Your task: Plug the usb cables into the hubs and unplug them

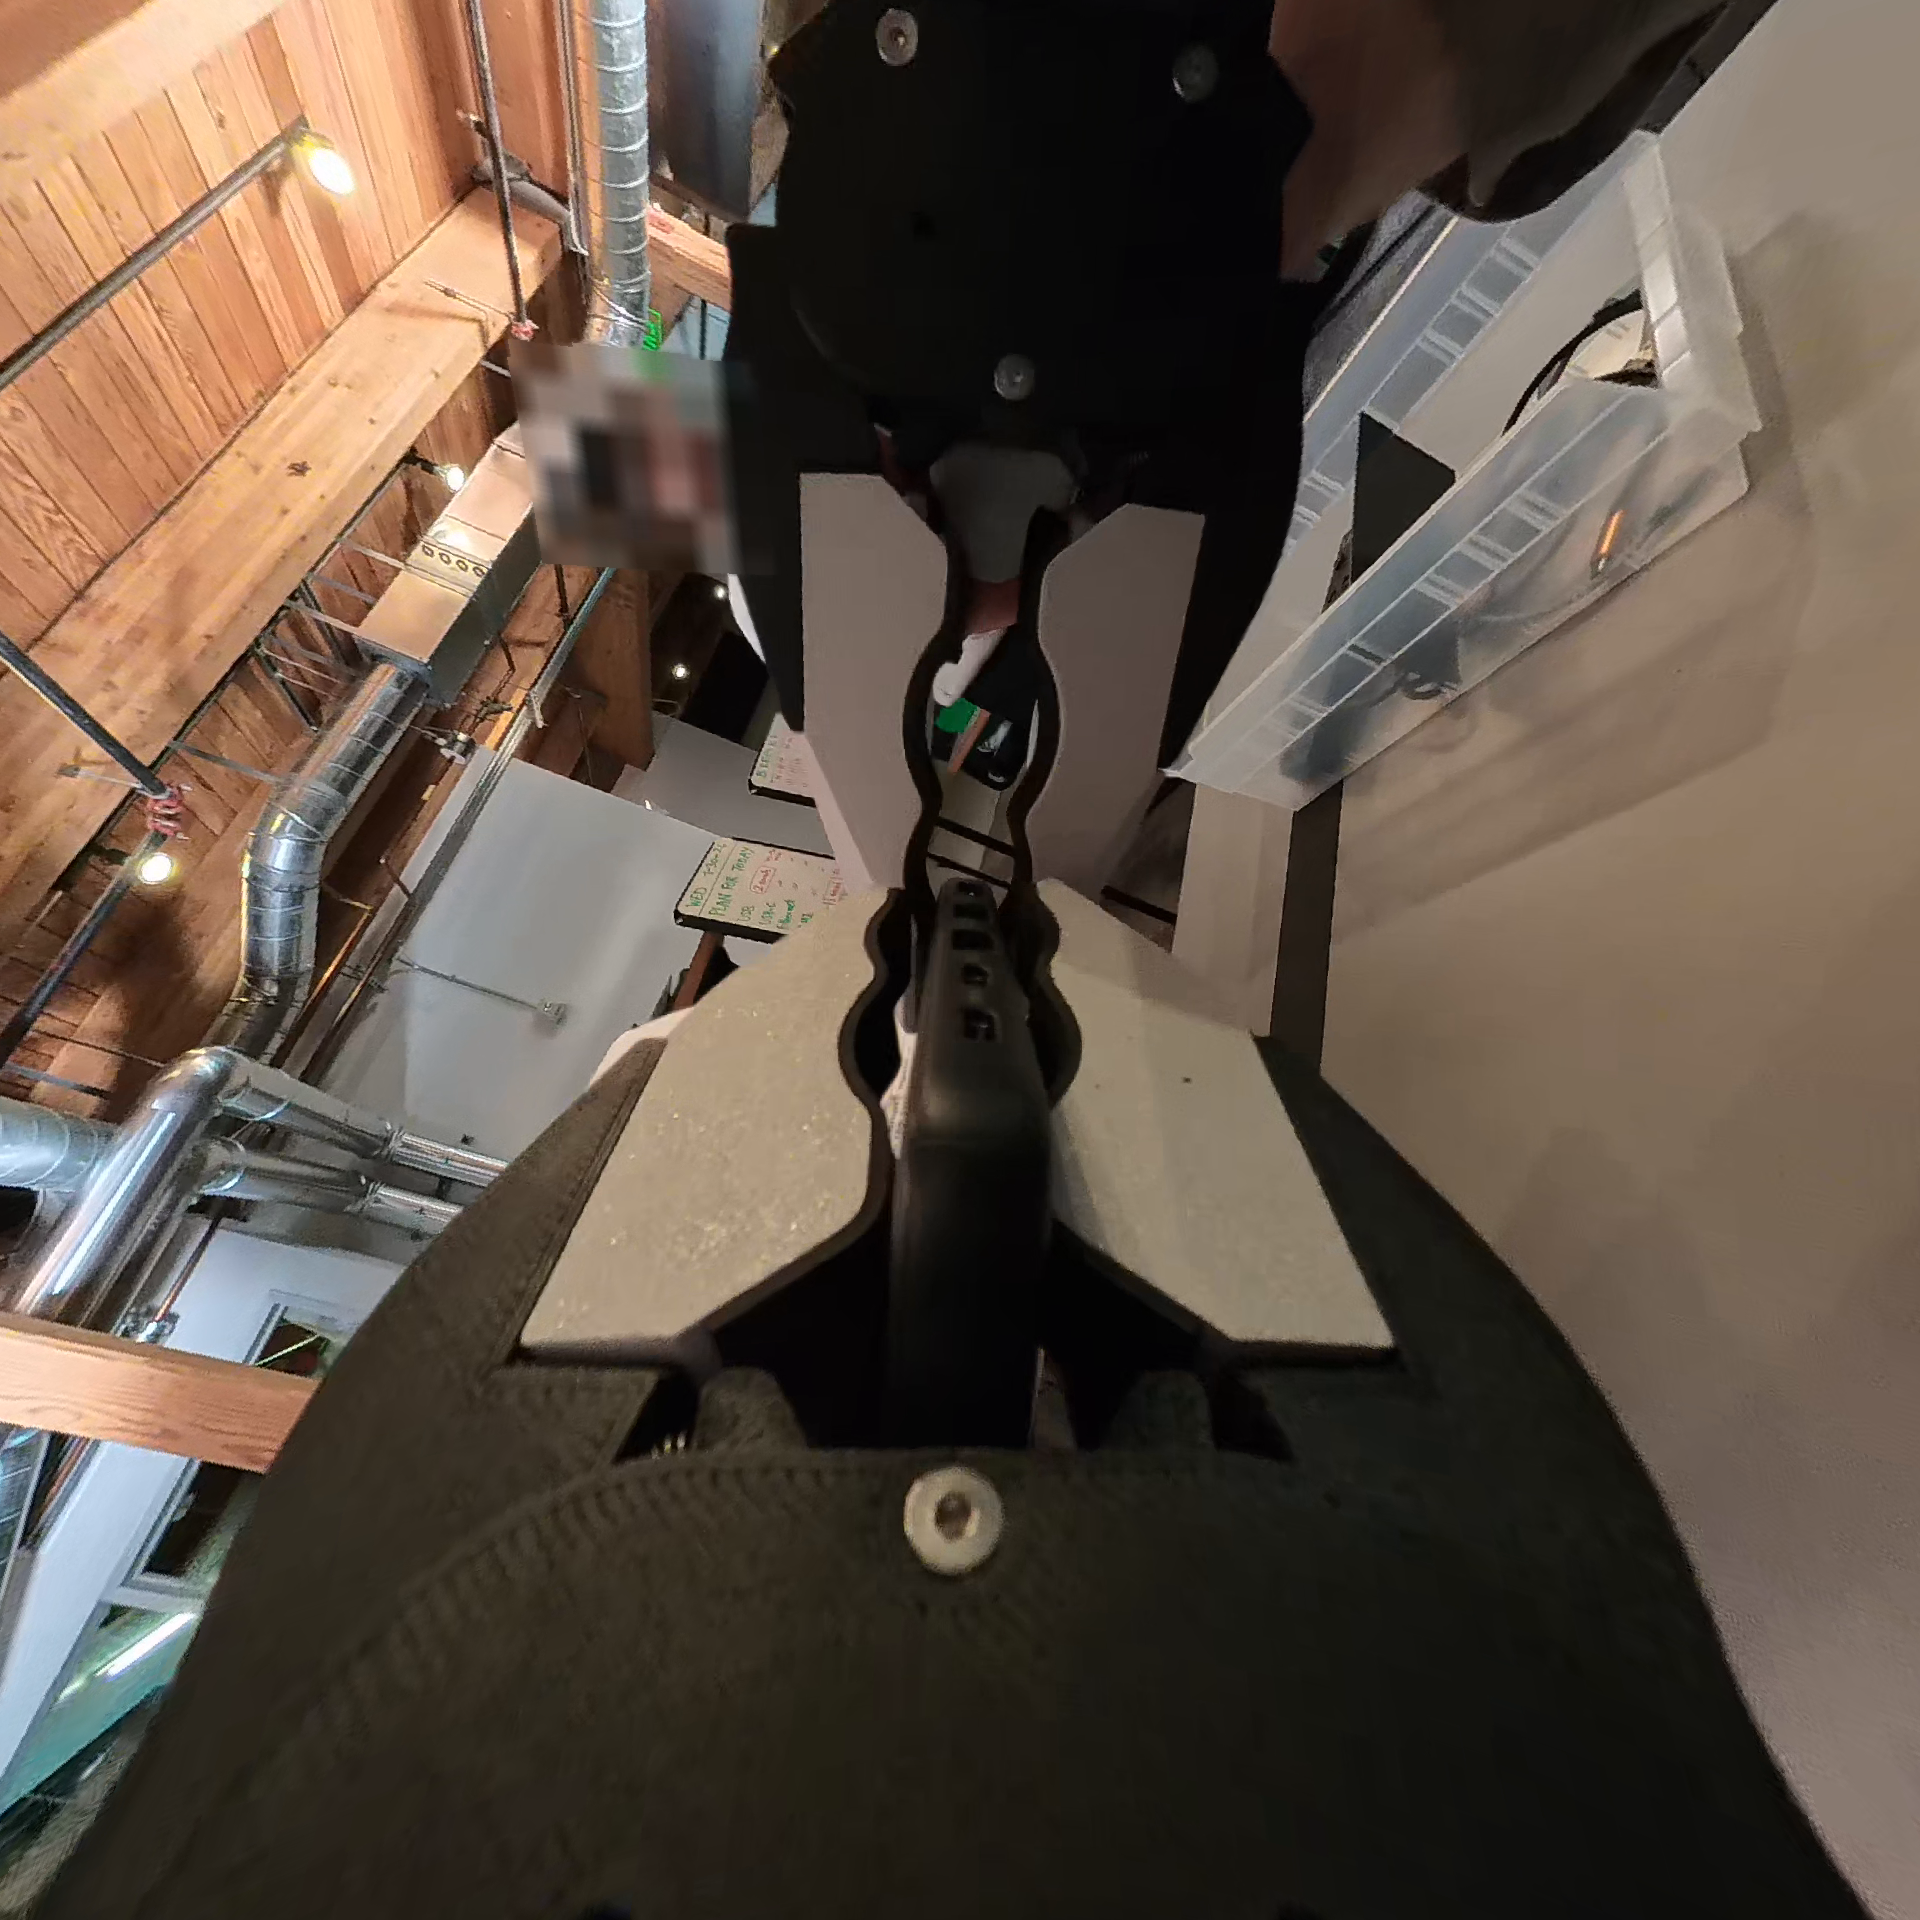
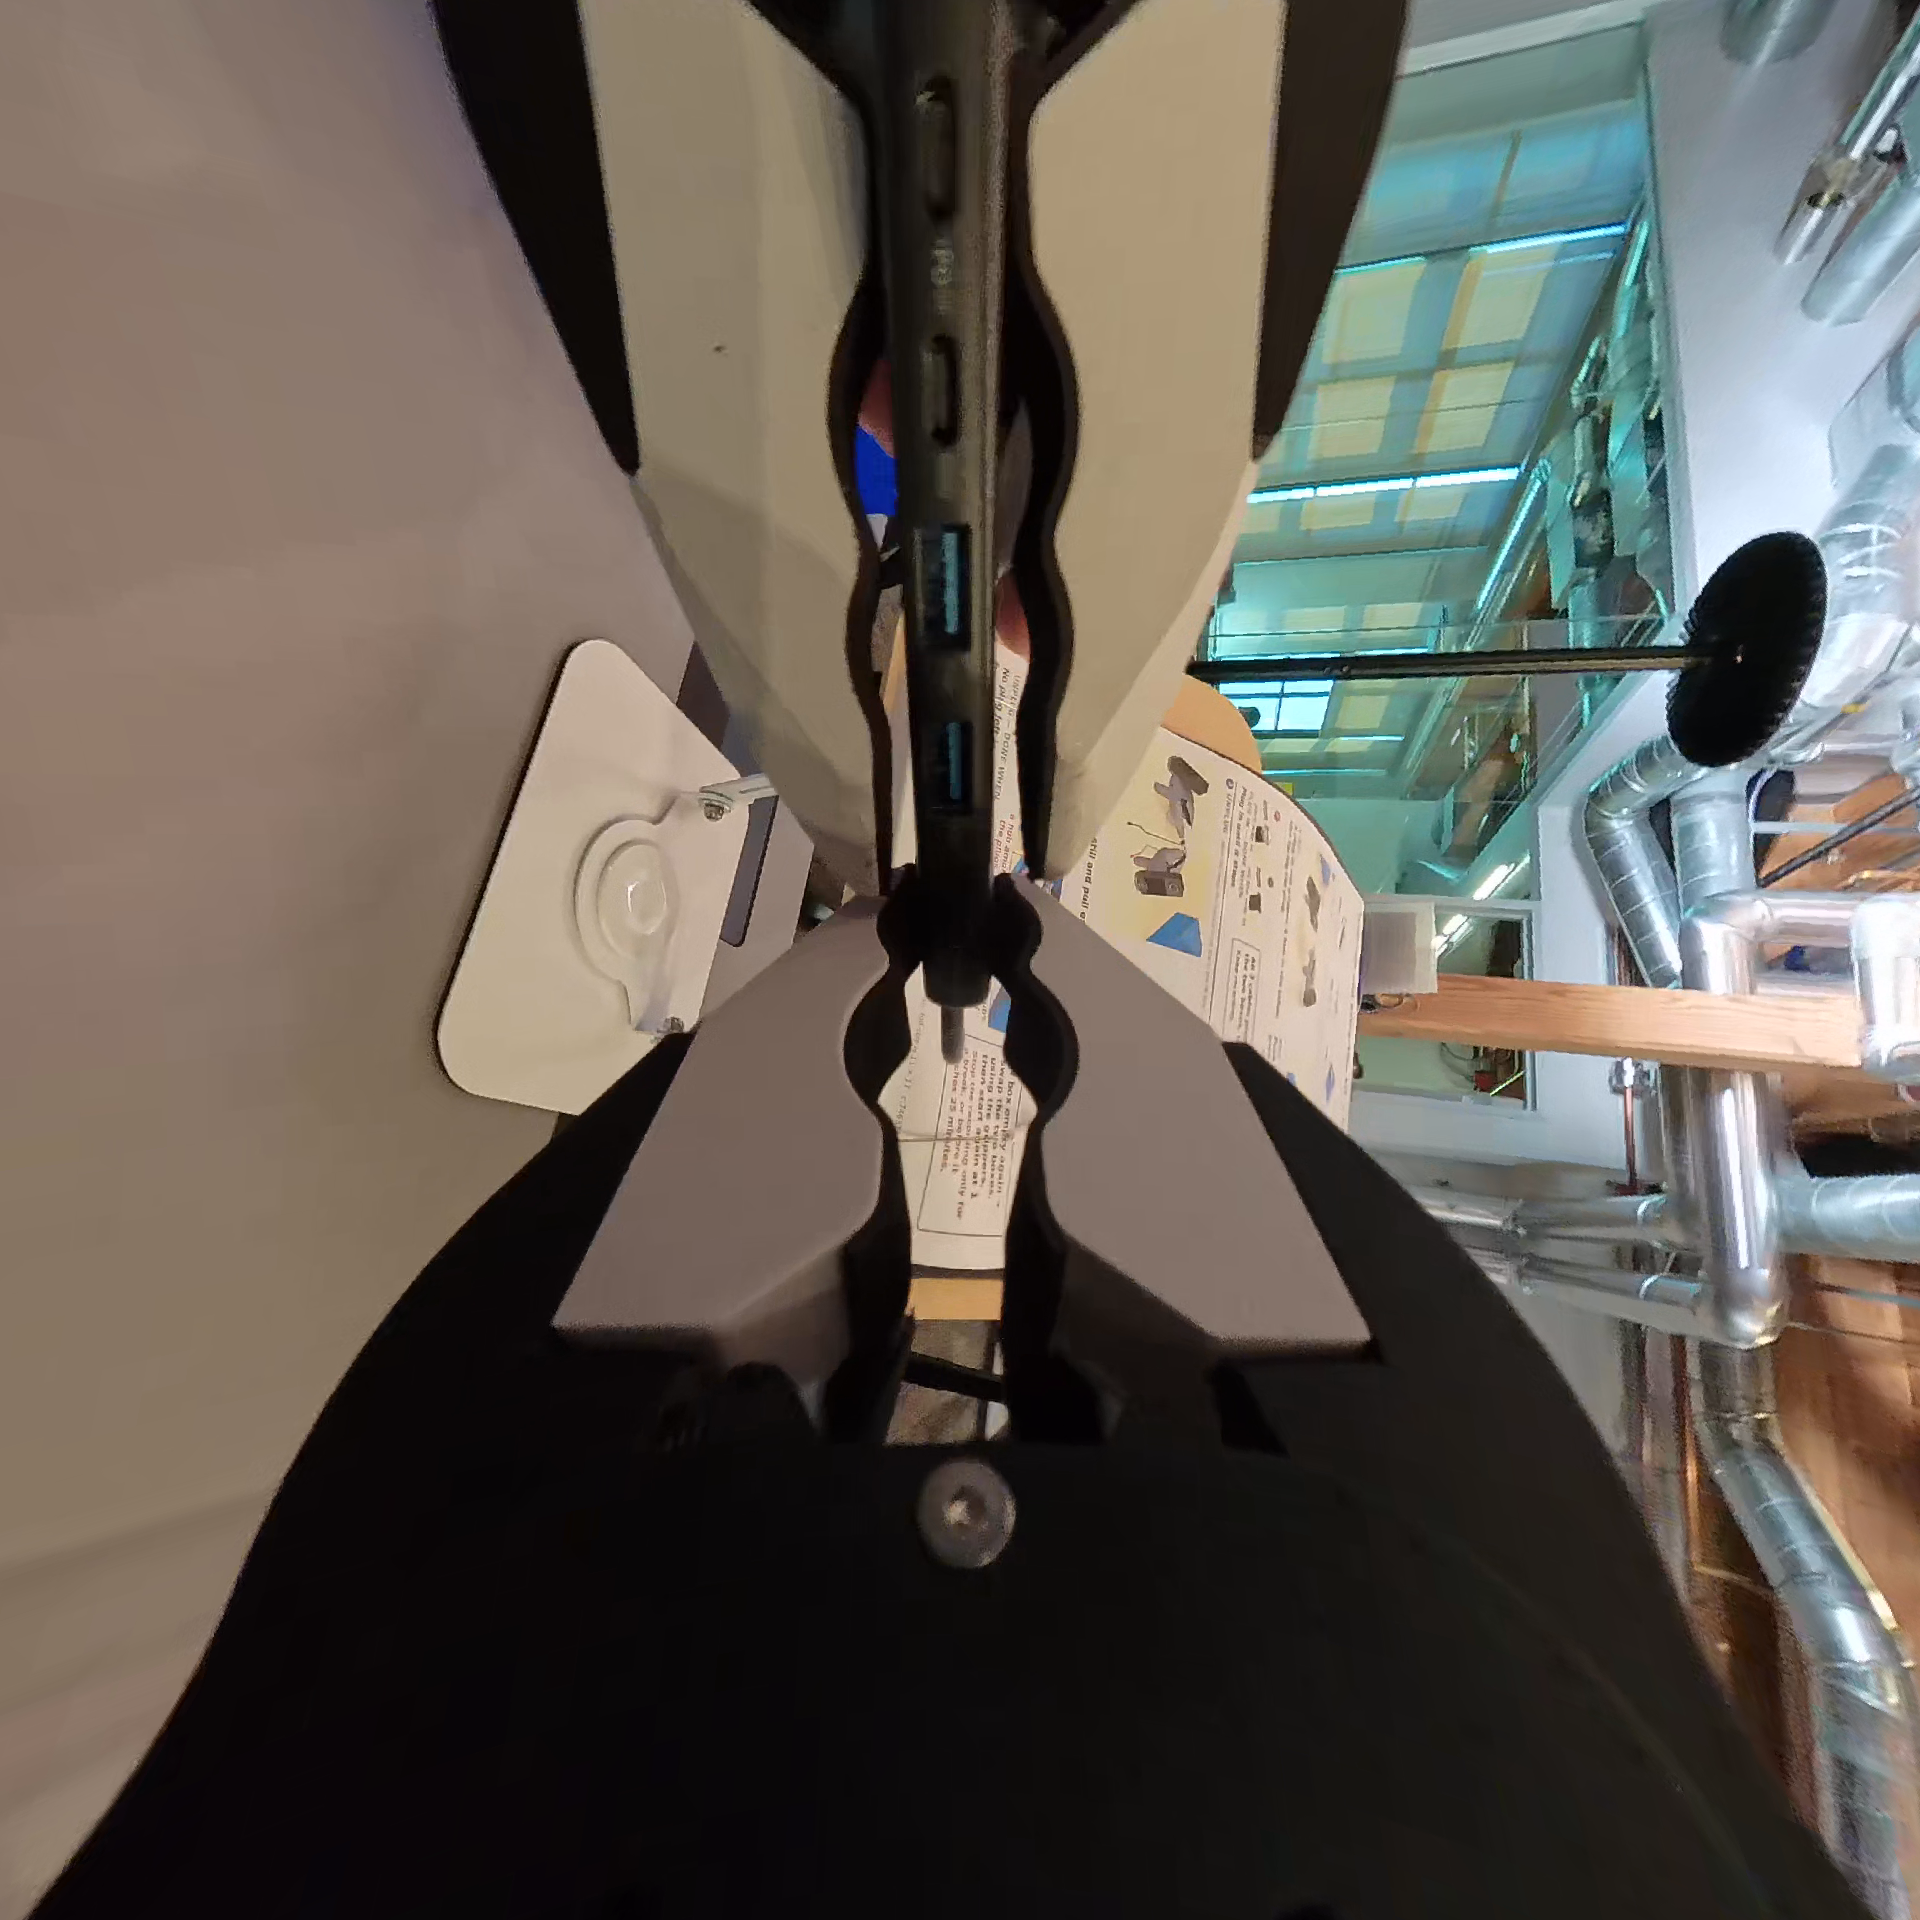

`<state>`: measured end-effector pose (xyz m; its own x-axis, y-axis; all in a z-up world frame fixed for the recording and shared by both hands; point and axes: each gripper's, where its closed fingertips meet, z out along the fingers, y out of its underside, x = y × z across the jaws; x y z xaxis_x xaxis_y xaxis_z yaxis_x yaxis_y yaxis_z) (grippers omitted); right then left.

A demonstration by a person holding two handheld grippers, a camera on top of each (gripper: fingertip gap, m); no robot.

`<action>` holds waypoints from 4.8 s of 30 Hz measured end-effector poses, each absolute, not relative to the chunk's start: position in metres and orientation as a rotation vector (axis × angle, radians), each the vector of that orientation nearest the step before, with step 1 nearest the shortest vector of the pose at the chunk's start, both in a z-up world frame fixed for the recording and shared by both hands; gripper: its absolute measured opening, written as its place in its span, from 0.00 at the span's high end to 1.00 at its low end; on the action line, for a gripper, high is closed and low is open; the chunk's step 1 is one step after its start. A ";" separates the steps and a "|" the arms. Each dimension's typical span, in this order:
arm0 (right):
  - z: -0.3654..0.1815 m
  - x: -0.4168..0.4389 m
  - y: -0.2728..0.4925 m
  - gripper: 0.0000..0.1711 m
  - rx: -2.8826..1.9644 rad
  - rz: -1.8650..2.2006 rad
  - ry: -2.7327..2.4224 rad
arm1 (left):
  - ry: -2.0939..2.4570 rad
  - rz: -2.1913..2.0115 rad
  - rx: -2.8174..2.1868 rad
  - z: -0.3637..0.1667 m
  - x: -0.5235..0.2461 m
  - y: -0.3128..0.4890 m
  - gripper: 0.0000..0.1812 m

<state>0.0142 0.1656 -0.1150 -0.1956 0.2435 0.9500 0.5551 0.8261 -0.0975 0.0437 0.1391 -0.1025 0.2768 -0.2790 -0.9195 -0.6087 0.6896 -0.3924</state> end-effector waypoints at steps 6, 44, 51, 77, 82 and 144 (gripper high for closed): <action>-0.099 0.035 0.183 0.94 -0.723 -0.351 -1.678 | 1.252 0.303 -0.787 -0.083 0.036 0.133 0.66; -0.309 0.446 0.387 0.94 -1.812 -0.940 -1.882 | 1.214 0.527 -0.891 -0.105 -0.007 0.190 0.99; -0.321 0.441 0.388 0.92 -1.909 -0.828 -2.018 | 1.221 0.535 -0.897 -0.108 -0.010 0.193 0.99; -0.217 0.415 0.318 0.62 -2.009 -0.503 -1.486 | 1.181 0.412 -0.918 -0.095 0.004 0.179 0.88; -0.195 0.407 0.278 0.59 -1.977 -0.503 -1.293 | 1.136 0.390 -0.979 -0.082 -0.007 0.184 0.80; -0.321 0.485 0.253 0.99 -2.223 0.056 -0.224 | 0.023 -0.059 -2.141 -0.304 -0.509 0.147 0.90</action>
